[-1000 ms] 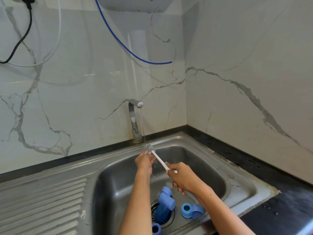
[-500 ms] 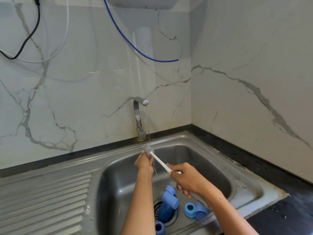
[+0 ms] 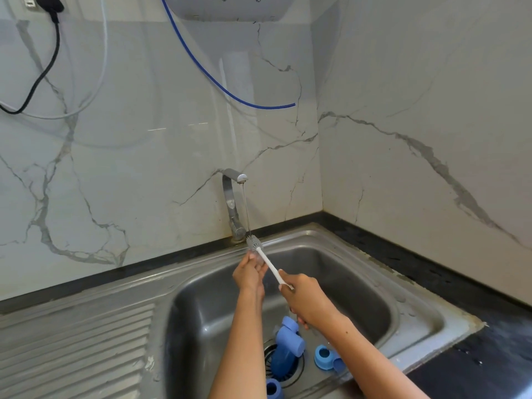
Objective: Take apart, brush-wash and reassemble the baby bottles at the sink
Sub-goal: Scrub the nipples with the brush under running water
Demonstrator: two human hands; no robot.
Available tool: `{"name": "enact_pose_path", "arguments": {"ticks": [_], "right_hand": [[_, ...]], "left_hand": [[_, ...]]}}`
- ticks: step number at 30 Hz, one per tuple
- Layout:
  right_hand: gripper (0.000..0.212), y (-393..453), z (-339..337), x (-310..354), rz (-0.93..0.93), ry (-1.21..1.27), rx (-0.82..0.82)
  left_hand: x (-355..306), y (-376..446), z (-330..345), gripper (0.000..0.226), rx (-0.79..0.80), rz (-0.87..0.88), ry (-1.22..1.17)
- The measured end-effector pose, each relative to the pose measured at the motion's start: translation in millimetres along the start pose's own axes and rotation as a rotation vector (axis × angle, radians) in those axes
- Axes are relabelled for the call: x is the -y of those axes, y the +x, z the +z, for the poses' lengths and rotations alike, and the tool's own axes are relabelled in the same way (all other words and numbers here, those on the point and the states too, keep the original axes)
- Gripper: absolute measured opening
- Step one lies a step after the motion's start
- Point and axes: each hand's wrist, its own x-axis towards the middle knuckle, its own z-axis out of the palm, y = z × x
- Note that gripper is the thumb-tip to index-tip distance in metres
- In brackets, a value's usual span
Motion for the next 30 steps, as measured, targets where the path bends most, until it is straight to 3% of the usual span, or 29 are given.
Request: {"name": "enact_pose_path", "arguments": {"ticks": [7,11,15,18,21,25,30], "right_hand": [[0.046,-15.3,2.7,-3.6,0.009,0.084,0.064],[0.048,-7.7,8.7,-1.0,0.031,0.012,0.024],[0.036,-4.1,7.3,4.5,0.008,0.101,0.025],[0.036,-5.9,2.3,6.1,-0.006,0.174,-0.002],[0.041,-7.8,-3.2,1.4,0.018,0.206,0.012],[0.042,-10.5,-1.5,-3.8,0.053,0.182,0.058],[0.044,-12.4,1.1,-2.9,0.056,0.203,0.074]], "left_hand": [[-5.1,6.5,-4.9,0.031,-0.144,-0.002,-0.097],[-2.3,2.8,-6.7,0.032,-0.062,-0.049,-0.076],[-2.4,-0.6,-4.1,0.036,0.029,-0.172,-0.125],[-6.8,0.1,-7.1,0.047,0.032,-0.231,-0.218],[-10.3,8.3,-14.3,0.042,0.038,-0.263,-0.268],[-8.8,13.0,-11.4,0.042,0.083,-0.312,-0.088],[-4.9,12.4,-5.3,0.058,0.112,-0.208,0.173]]}}
